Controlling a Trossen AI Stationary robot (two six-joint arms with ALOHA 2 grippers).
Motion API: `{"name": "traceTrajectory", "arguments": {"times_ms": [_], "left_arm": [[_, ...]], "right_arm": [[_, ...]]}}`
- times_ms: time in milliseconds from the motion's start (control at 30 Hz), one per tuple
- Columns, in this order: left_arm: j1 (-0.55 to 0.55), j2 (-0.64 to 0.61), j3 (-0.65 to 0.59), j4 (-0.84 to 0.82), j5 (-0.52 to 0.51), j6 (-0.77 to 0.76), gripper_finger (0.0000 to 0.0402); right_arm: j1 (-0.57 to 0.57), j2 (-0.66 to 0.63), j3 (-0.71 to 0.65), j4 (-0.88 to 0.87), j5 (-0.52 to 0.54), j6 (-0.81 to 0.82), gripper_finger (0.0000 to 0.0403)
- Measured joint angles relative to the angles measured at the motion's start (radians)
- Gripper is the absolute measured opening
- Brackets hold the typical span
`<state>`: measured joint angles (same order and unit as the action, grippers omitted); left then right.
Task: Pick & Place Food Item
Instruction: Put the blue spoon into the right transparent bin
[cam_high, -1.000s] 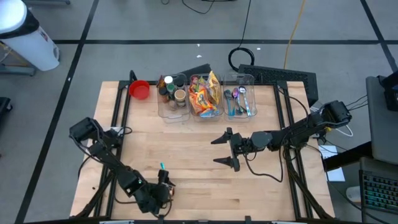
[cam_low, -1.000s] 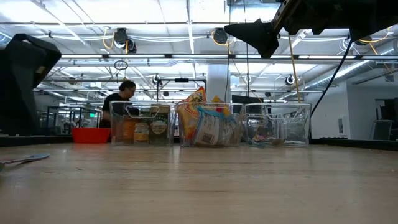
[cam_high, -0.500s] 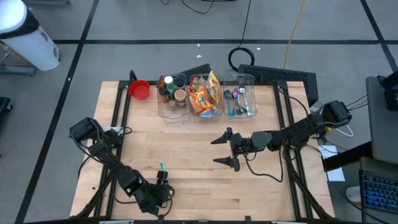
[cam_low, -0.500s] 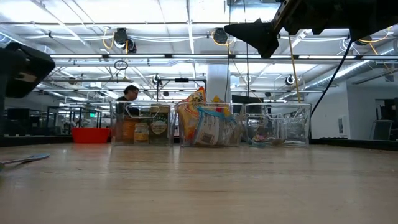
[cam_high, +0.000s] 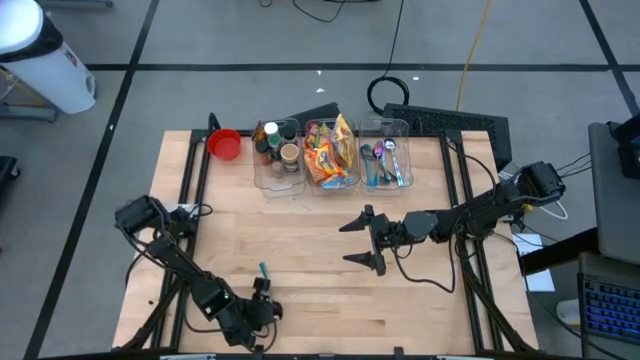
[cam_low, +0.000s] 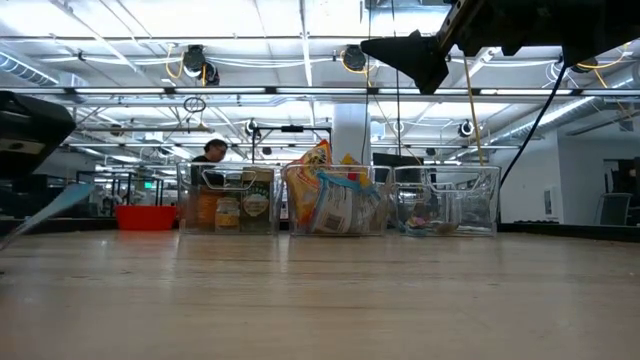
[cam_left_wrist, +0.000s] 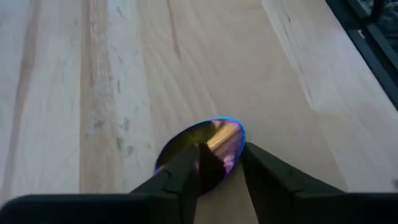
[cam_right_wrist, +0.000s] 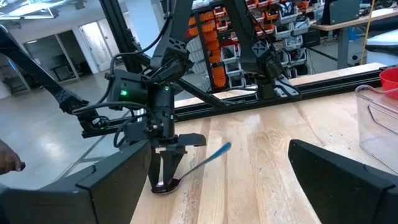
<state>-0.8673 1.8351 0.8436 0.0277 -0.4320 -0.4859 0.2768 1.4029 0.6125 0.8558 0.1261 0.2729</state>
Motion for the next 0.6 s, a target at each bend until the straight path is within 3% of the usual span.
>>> {"name": "traceTrajectory", "arguments": {"times_ms": [333, 600], "left_arm": [[0.005, 0.001, -0.002, -0.002, -0.098, 0.020, 0.0011], [0.027, -0.056, -0.003, -0.005, -0.113, 0.009, 0.0005]], "right_arm": [[0.000, 0.000, 0.000, 0.000, 0.000, 0.000, 0.0375], [0.000, 0.000, 0.000, 0.000, 0.000, 0.000, 0.0375]]}}
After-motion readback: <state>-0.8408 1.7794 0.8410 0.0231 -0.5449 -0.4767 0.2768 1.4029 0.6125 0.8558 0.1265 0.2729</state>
